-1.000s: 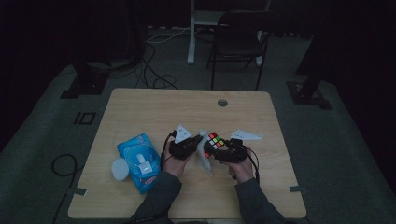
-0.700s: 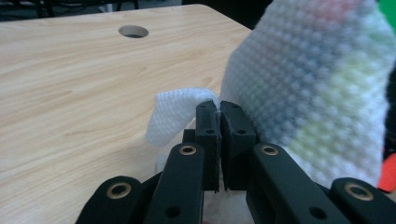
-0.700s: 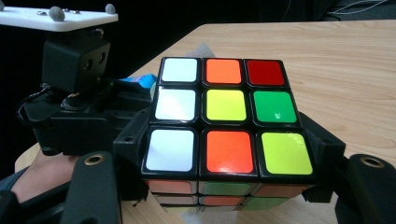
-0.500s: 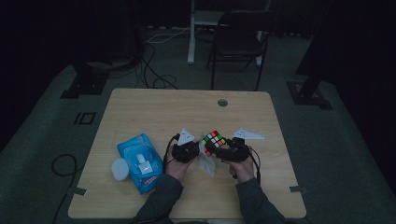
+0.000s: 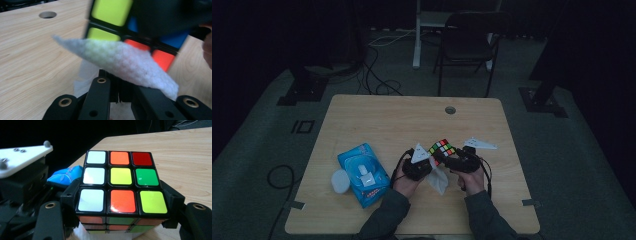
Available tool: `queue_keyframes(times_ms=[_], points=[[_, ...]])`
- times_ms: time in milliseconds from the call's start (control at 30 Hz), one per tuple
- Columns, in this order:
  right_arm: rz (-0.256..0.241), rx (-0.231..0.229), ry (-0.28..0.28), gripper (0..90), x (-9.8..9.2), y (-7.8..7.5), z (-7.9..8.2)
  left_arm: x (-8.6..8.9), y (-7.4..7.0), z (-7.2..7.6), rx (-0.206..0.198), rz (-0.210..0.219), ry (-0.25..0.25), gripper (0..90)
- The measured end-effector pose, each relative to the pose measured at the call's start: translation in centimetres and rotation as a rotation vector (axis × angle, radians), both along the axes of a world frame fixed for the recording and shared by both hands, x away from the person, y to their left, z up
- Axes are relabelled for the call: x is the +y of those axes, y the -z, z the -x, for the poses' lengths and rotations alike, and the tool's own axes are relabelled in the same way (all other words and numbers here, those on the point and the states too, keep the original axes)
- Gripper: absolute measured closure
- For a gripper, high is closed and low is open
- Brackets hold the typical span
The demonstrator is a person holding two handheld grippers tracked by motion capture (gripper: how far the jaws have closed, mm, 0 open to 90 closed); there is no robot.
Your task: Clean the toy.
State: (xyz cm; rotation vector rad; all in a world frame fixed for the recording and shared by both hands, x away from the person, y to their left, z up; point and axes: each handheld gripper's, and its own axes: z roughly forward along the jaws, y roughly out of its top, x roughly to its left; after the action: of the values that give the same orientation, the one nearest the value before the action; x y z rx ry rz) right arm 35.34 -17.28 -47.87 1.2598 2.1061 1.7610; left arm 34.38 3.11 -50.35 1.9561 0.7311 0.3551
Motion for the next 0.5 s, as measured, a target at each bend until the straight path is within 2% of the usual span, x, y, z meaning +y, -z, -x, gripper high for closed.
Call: queue_keyframes(times_ms=[100,200,433,500], points=[[-0.005,0.007,0.010,33.8,-0.1,0.0,0.0,-0.3,0.0,0.3,-0.007,0.000,0.021,88.6],[-0.006,0.008,0.019,33.8,-0.4,0.0,-0.1,-0.2,0.0,0.4,-0.016,0.002,0.017,88.5],[-0.007,0.014,0.018,33.8,-0.4,-0.1,-0.1,1.0,-0.4,-0.2,-0.025,0.028,-0.059,88.5],[-0.008,0.009,0.011,33.8,-0.2,-0.2,0.0,1.3,-0.5,-0.5,-0.023,0.041,-0.066,88.5]])
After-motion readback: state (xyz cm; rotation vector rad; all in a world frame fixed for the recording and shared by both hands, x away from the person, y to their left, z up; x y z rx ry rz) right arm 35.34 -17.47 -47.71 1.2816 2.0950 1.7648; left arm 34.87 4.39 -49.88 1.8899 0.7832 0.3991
